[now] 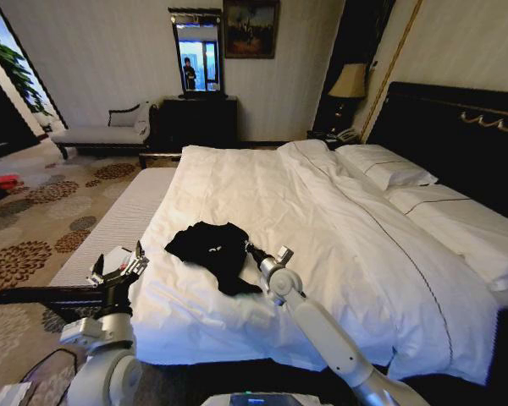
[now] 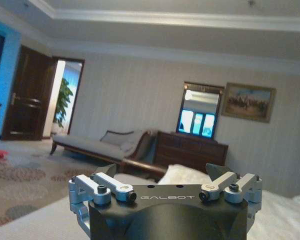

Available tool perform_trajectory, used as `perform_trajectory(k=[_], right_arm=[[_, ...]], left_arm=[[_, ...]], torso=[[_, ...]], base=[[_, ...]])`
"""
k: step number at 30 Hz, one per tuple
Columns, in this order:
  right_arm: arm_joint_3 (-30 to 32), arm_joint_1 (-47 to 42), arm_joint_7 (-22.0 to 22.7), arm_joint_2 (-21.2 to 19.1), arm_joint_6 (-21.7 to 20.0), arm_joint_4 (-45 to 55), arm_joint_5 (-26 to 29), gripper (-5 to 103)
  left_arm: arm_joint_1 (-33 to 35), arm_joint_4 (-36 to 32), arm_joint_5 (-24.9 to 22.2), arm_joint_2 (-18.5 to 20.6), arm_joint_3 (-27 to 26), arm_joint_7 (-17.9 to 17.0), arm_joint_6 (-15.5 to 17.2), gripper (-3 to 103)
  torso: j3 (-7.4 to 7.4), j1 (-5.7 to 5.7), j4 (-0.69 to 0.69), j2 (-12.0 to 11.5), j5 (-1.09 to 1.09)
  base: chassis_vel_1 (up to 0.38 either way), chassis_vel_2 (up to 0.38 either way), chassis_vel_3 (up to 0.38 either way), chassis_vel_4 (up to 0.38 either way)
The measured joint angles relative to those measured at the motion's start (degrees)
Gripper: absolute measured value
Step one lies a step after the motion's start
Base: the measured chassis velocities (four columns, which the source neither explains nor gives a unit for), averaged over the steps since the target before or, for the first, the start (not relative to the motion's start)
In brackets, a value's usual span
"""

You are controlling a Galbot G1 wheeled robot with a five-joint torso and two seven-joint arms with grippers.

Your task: Fold the clothes on the bed.

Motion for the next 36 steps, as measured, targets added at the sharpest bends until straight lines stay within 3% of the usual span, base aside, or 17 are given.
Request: perform_trajectory(k=[4, 9, 12, 13, 15, 17, 20, 21, 24, 26, 36], right_arm=[[1.34, -0.06, -0.07, -0.64, 0.13, 0.47, -0.32, 0], [1.95, 0.2, -0.07, -1.51, 0.11, 0.69, -0.32, 0], [0.49, 1.08, -0.18, -1.19, 0.01, -0.36, -0.55, 0], [0.49, 1.08, -0.18, -1.19, 0.01, -0.36, -0.55, 0], [-0.72, 1.6, -0.29, -0.6, -0.06, -1.57, -1.15, 0], [-2.15, 2.37, -0.33, 0.15, -0.11, -2.94, -1.56, 0], [-3.51, 3.42, -0.35, 0.84, -0.12, -4.22, -1.78, 0], [-4.7, 4.47, -0.35, 1.59, -0.13, -5.44, -1.92, 0], [-5.24, 4.99, -0.36, 2.05, -0.14, -6.18, -2.11, 0], [-5.6, 5.57, -0.33, 2.55, -0.13, -7.01, -2.4, 0], [-5.58, 6.11, -0.18, 3.02, -0.1, -7.77, -2.8, 0]], left_arm=[[-1.96, 2.69, -1.84, 1.49, 0.34, -0.19, 1.53, 100], [-7.08, 8.7, -8.78, 5.7, 1.9, -2.16, 5.91, 100], [-11.48, 13.11, -17.7, 9.41, 3.33, -5.91, 10.4, 100], [-11.48, 13.11, -17.7, 9.41, 3.33, -5.91, 10.4, 100], [-15.24, 15.98, -23.64, 11.76, 4.68, -8.31, 14.09, 100], [-18.44, 18.59, -25.9, 13.86, 5.84, -9.34, 16.36, 100], [-20.49, 20.5, -25.2, 15.83, 6.94, -9.41, 17.7, 100], [-22.36, 22.31, -23.15, 18.29, 8.9, -9.14, 18.42, 100], [-24.04, 23.7, -21.38, 20.5, 11.31, -8.85, 18.62, 100], [-25.82, 25.02, -19.05, 24.15, 15.81, -8.6, 18.92, 100], [-28.31, 26.43, -9.48, 33.59, 28.43, -8.06, 16.74, 100]], torso=[[0.0, 0.0, 0.0, 0.0, 0.0], [0.0, 0.0, -0.02, 0.0, 0.0], [0.0, 0.0, 0.0, 0.0, -0.01], [0.0, 0.0, 0.0, 0.0, -0.01], [0.01, 0.0, 0.01, 0.0, -0.01], [0.01, 0.0, -0.03, -0.01, -0.02], [0.01, 0.01, -0.02, -0.01, -0.01], [0.01, 0.01, 0.04, -0.01, -0.01], [0.01, 0.01, 0.02, -0.01, -0.01], [0.0, 0.01, -0.02, -0.01, -0.01], [0.0, 0.01, 0.01, -0.01, -0.01]], base=[[0.0, 0.0, 0.0, 0.0], [0.0, 0.0, 0.0, 0.0], [0.0, 0.0, 0.0, 0.0], [0.0, 0.0, 0.0, 0.0], [0.0, 0.0, 0.0, 0.0], [0.0, 0.0, 0.0, 0.0], [0.0, 0.0, 0.0, 0.0], [0.0, 0.0, 0.0, 0.0], [0.0, 0.0, 0.0, 0.0], [0.0, 0.0, 0.0, 0.0], [0.0, 0.0, 0.0, 0.0]])
